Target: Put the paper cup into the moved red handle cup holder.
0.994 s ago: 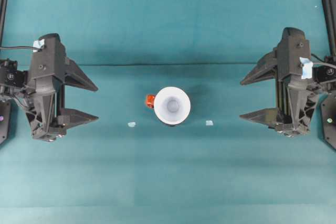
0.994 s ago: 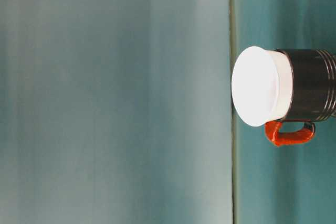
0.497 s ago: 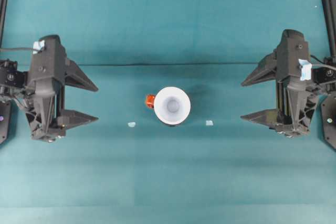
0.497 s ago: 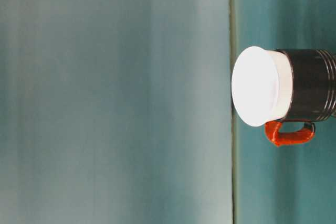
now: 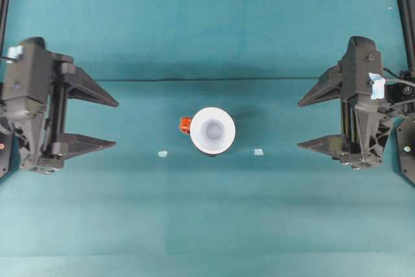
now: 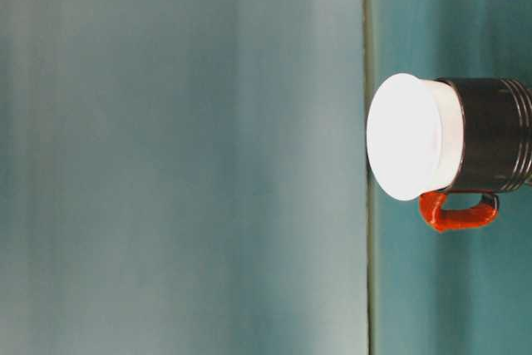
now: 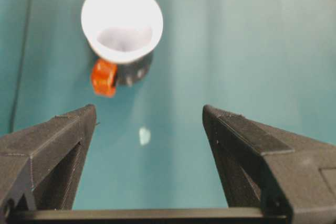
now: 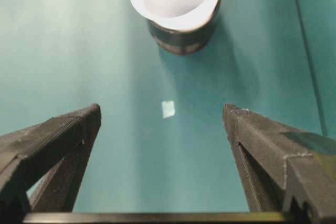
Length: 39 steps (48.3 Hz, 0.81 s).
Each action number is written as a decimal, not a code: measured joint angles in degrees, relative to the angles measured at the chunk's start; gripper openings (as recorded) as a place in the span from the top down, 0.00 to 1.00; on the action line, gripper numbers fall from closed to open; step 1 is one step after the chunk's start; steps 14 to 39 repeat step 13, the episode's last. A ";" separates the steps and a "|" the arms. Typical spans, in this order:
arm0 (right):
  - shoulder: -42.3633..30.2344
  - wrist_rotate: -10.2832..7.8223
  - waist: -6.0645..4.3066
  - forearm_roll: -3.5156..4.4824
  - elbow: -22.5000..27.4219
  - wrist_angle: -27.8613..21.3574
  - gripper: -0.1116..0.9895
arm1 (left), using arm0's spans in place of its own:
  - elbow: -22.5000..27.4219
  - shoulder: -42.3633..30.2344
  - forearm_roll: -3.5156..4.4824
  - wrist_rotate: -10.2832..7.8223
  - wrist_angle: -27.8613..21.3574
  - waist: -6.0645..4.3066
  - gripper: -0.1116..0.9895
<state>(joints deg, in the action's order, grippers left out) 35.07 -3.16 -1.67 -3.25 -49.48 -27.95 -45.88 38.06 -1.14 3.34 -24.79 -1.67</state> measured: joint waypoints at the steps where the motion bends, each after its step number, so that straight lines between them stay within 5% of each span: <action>1: 0.00 0.00 -0.09 0.00 0.00 0.00 0.09 | -0.09 0.18 0.00 0.09 0.09 0.00 0.10; 39: 0.09 0.00 -0.09 0.00 0.00 0.00 0.09 | -0.18 0.35 0.09 0.00 0.09 0.00 0.10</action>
